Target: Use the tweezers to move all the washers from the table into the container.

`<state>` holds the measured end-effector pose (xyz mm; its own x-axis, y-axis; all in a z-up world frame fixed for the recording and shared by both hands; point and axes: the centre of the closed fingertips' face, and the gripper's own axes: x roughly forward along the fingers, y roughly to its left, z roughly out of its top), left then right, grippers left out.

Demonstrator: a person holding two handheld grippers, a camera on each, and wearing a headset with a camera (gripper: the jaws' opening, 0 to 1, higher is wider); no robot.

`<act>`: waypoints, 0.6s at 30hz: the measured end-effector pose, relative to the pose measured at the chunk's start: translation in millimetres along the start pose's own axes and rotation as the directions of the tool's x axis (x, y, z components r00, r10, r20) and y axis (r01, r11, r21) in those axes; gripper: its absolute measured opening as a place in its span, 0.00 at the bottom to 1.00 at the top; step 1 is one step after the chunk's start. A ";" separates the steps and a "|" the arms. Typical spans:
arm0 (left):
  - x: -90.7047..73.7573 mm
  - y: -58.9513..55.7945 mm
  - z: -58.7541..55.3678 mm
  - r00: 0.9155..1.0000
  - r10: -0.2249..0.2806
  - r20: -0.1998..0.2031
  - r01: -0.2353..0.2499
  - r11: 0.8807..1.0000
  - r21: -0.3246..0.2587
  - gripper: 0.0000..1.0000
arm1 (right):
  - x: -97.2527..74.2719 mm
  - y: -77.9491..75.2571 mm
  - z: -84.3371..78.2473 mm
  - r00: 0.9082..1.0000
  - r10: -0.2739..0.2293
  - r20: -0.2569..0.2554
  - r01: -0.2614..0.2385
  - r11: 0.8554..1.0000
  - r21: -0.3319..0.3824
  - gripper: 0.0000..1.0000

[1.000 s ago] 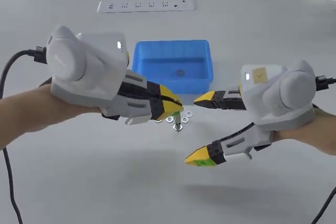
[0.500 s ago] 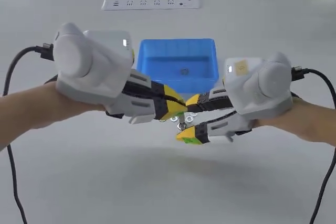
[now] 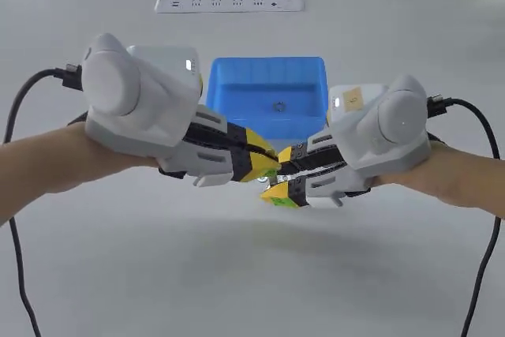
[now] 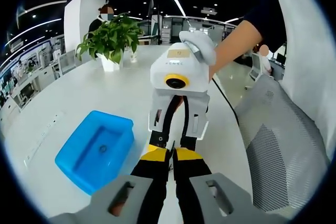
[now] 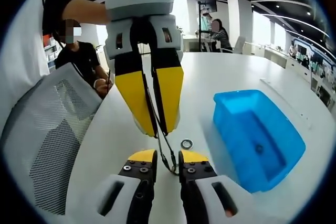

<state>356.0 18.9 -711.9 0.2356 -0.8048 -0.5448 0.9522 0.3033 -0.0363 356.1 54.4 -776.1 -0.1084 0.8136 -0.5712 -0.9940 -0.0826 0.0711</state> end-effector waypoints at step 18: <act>3.5 3.2 2.5 1.000 0.022 -0.006 -0.022 1.000 0.009 0.07 | -2.2 1.5 -1.9 0.999 -0.030 -0.030 0.028 0.997 -0.077 0.10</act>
<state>360.4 15.8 -711.8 0.2552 -0.7950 -0.5503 0.9486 0.3160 -0.0166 354.9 51.4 -776.3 -0.0788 0.7982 -0.5973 -0.9946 -0.1039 -0.0077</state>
